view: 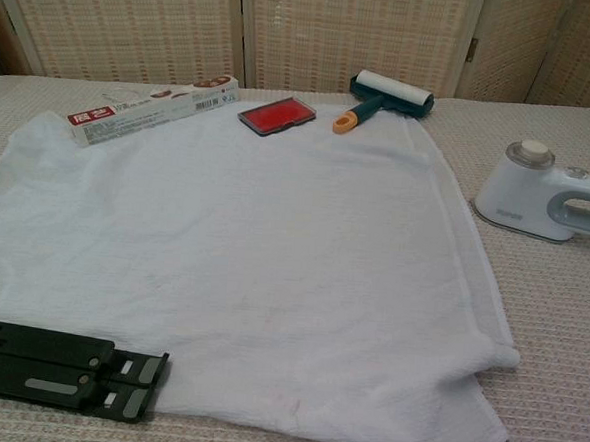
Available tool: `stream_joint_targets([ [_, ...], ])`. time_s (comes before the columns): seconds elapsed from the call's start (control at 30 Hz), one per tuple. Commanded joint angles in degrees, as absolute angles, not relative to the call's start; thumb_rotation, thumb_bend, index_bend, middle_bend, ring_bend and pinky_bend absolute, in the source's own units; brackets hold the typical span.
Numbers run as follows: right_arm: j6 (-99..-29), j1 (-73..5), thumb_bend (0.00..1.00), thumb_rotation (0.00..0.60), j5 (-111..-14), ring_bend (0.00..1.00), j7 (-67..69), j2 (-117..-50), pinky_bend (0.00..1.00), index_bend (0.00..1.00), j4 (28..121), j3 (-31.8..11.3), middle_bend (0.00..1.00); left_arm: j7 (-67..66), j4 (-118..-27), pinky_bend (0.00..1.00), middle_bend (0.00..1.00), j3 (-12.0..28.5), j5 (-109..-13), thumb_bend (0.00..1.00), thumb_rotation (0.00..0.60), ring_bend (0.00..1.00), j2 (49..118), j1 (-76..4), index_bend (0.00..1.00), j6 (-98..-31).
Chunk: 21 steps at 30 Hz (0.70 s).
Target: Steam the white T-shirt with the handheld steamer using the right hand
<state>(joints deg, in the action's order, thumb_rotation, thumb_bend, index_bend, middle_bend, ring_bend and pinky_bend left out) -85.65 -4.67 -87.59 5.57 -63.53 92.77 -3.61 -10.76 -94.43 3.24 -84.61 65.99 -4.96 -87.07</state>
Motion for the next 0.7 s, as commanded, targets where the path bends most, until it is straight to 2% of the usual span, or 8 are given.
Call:
stream_joint_targets([
  [0.03, -86.0, -4.5, 0.0, 0.6, -87.8, 0.08, 5.3, -63.5, 0.18, 0.0, 93.0, -3.6, 0.13, -10.7, -94.2, 0.04, 0.12, 3.3, -84.6, 0.11, 0.6, 0.07, 66.2, -5.0, 0.21, -87.0],
  [0.37, -84.9, -5.2, 0.0, 0.6, -87.0, 0.08, 3.7, -64.5, 0.18, 0.0, 93.5, -4.1, 0.13, -10.3, -93.9, 0.04, 0.12, 3.3, -84.7, 0.11, 0.6, 0.07, 66.3, -5.0, 0.21, -87.1],
  [0.7, -75.5, -11.1, 0.05, 0.6, -77.1, 0.08, -1.4, -67.6, 0.18, 0.0, 92.6, -9.0, 0.13, -9.6, -93.7, 0.04, 0.12, 2.8, -85.1, 0.11, 0.6, 0.07, 66.2, -4.7, 0.21, -87.1],
])
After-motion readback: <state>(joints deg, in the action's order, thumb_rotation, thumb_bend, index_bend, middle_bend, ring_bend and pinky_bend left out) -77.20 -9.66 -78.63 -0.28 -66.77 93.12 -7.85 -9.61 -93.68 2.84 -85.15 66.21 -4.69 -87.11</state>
